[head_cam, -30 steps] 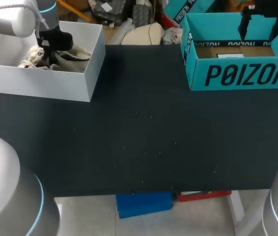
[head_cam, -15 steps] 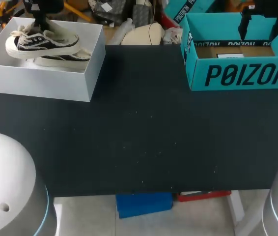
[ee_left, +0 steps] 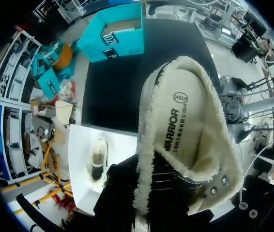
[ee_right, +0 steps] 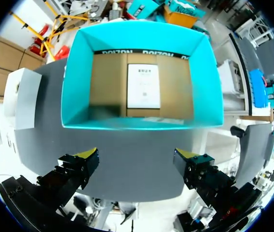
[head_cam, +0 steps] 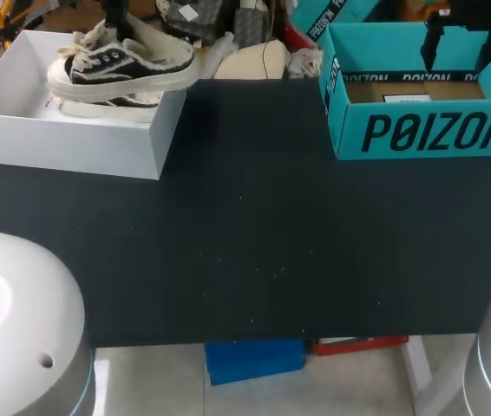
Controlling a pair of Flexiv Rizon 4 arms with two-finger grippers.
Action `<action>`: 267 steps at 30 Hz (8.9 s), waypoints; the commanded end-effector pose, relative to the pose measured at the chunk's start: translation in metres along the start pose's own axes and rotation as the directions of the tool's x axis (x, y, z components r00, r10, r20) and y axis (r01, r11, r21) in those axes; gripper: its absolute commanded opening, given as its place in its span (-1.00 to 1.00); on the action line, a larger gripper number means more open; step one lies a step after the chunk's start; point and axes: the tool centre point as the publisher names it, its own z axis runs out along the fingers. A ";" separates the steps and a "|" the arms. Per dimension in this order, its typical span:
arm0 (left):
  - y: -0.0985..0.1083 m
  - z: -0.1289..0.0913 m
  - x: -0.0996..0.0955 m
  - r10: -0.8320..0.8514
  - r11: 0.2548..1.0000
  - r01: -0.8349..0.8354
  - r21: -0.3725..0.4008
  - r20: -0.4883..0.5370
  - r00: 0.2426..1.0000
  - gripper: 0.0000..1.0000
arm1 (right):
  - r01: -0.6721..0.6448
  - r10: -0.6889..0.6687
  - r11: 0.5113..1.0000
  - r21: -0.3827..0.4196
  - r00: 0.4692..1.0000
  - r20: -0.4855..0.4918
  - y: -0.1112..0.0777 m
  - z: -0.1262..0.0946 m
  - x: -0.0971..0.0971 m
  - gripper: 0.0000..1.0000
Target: Take the shoe out of the shoebox, open the shoe tongue, remove and reinsert the insole, then place the shoe into the shoebox
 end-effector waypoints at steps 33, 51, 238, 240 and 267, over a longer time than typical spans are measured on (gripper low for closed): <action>-0.193 0.204 0.147 0.052 0.995 -0.063 -0.074 -0.142 0.988 -1.00 | 0.000 0.000 1.000 0.002 1.000 0.001 0.001 0.000 0.000 1.00; -0.203 0.269 0.163 0.027 0.994 -0.044 -0.105 -0.155 0.988 1.00 | 0.000 0.000 1.000 0.002 1.000 0.001 0.001 0.000 0.000 1.00; -0.056 0.087 0.206 0.037 0.821 0.074 0.566 -0.183 0.983 1.00 | 0.565 -0.984 0.088 -0.820 0.175 0.015 -0.189 0.148 0.240 1.00; -0.056 0.087 0.206 0.037 0.821 0.074 0.566 -0.183 0.983 1.00 | 0.564 -0.982 0.098 -0.820 0.188 0.013 -0.189 0.153 0.241 1.00; -0.056 0.087 0.206 0.037 0.821 0.074 0.566 -0.183 0.983 1.00 | 0.517 -0.973 0.102 -0.850 0.231 0.025 -0.185 0.207 0.249 1.00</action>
